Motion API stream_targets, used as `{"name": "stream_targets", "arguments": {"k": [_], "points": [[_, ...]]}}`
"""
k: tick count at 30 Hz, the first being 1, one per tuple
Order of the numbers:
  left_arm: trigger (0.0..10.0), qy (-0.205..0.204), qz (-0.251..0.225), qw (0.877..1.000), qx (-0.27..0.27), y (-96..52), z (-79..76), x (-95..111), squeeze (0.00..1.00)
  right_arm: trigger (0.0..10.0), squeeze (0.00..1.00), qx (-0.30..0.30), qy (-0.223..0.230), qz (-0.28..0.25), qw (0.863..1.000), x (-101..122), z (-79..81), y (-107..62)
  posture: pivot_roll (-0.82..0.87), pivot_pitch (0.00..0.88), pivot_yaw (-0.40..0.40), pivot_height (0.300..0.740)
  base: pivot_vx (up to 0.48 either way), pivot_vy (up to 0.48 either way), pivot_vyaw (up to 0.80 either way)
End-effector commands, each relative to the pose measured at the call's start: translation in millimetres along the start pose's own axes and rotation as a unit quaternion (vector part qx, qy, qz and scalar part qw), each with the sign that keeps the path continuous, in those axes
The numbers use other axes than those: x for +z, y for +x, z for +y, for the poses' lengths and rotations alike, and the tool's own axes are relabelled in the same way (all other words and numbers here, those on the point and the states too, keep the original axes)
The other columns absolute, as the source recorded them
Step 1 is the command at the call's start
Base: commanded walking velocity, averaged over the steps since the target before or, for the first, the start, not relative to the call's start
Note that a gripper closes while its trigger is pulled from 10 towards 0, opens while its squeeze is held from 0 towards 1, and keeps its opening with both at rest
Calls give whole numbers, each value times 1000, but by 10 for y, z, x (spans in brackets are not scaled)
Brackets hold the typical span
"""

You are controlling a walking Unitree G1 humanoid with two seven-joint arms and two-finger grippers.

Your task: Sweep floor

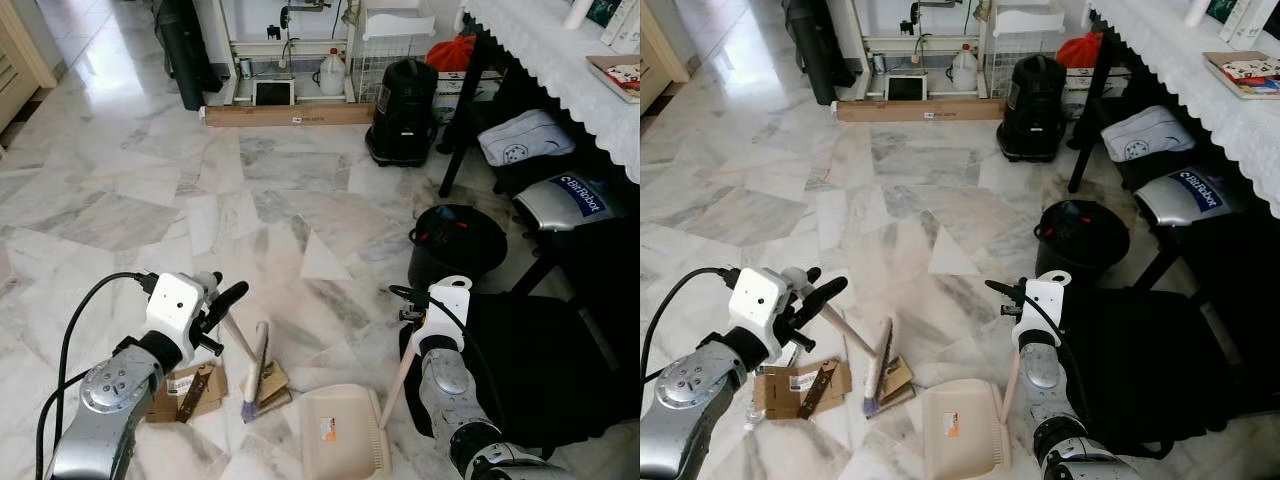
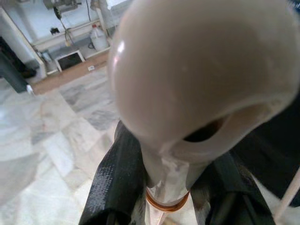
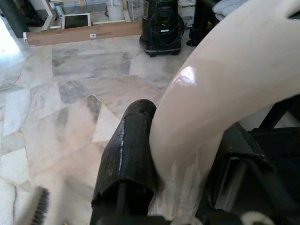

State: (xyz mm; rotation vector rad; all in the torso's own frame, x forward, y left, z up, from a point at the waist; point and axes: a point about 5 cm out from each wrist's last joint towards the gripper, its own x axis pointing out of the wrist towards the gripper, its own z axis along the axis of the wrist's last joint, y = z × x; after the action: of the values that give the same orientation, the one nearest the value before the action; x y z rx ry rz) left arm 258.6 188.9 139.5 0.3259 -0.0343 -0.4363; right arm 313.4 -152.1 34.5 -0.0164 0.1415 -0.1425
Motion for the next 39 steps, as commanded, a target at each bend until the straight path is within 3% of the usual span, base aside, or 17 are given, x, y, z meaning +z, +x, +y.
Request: {"name": "stream_targets", "arguments": {"k": [1, 11, 20, 30, 31, 32, 35, 39], "points": [[10000, 30, -9, 999, 8, 1, 28, 29, 0, 10000, 0, -3, -1, 43, 999, -174, -5, -83, 103, 102, -2, 740, 0, 0, 0], [10000, 22, 27, 999, 16, -3, -65, -269, 0, 10000, 0, -4, -1, 43, 999, -175, -12, -83, 95, 105, -4, 740, 0, 0, 0], [10000, 24, 62, 998, -8, -112, -145, -474, 0, 10000, 0, -5, -2, 46, 999, -189, -22, -92, 89, 109, -3, 740, 0, 0, 0], [10000, 20, 69, 997, -18, -130, -169, -499, 0, 10000, 0, -6, -2, 46, 999, -190, -23, -92, 91, 111, -3, 740, 0, 0, 0], [10000, -24, 101, 993, -59, -166, -262, -577, 0, 10000, 0, -6, -1, 48, 999, -192, -17, -92, 92, 109, -1, 740, 0, 0, 0], [10000, -42, 110, 991, -69, -175, -286, -598, 0, 10000, 0, -6, -1, 49, 999, -193, -16, -92, 92, 108, -1, 740, 0, 0, 0], [10000, -99, 116, 986, -72, -164, -271, -607, 0, 10000, 0, -10, -4, 50, 999, -193, -21, -89, 92, 107, 0, 740, 0, 0, 0], [10000, -142, 120, 980, -77, -162, -254, -606, 0, 10000, 0, -17, -9, 52, 998, -193, -40, -83, 92, 107, 0, 740, 0, 0, 0]]}}
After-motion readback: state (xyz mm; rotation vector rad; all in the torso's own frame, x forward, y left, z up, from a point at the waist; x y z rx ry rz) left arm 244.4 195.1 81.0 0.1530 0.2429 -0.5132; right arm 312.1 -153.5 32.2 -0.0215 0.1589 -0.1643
